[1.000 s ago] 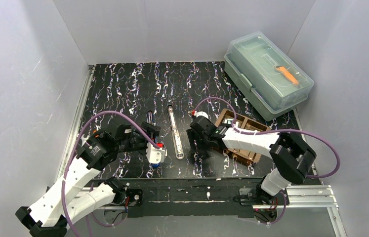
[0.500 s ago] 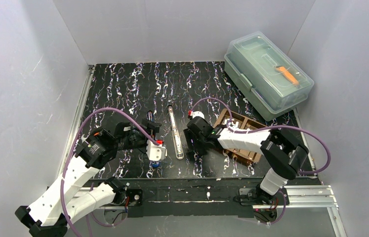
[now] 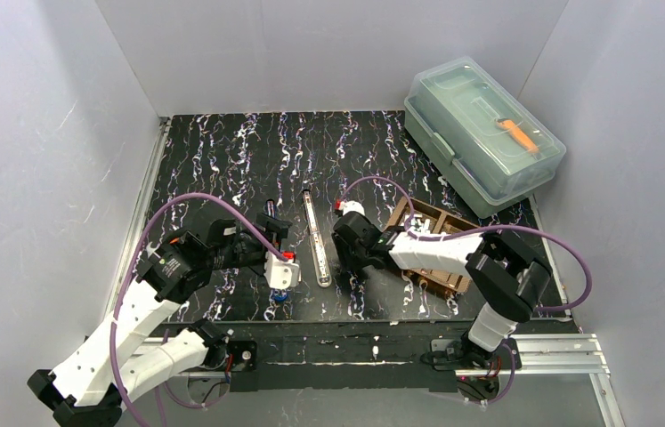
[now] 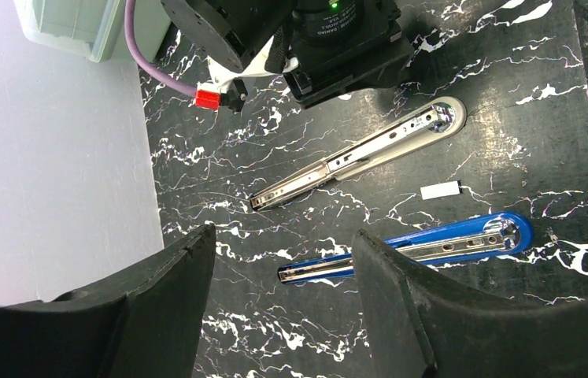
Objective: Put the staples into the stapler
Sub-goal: Pick up the staple from the center of the board.
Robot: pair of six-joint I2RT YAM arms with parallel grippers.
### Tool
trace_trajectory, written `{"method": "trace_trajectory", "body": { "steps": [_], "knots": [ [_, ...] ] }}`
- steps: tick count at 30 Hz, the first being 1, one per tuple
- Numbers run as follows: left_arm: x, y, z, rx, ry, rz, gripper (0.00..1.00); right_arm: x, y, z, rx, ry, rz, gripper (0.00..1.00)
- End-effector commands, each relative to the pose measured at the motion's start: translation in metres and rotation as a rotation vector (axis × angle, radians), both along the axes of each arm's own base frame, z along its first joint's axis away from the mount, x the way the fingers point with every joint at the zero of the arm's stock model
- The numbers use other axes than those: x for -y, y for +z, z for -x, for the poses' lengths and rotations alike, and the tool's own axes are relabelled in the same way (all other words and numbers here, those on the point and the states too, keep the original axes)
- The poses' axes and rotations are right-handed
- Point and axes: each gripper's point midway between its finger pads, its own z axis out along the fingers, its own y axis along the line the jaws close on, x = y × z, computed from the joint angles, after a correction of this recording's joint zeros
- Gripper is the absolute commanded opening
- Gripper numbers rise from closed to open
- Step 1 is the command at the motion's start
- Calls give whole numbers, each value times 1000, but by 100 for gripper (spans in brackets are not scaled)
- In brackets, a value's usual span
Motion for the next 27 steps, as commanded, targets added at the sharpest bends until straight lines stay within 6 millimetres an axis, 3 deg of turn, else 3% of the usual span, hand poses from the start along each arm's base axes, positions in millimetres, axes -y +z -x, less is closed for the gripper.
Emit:
{"method": "trace_trajectory", "body": {
  "steps": [1,12,21,24,27],
  "knots": [
    [4,18,1,30,-19,36,63,2,-9,7,-6,-1,21,52],
    [6,22,0,28,-20,43,63,8,-12,8,10,-10,64,48],
    [5,20,2,27,-27,40,63,9,-11,6,31,-15,86,28],
    [6,19,3,30,-39,39,63,10,-5,5,36,-23,80,24],
    [8,17,3,44,-63,29,64,6,15,6,41,-21,38,21]
  ]
}}
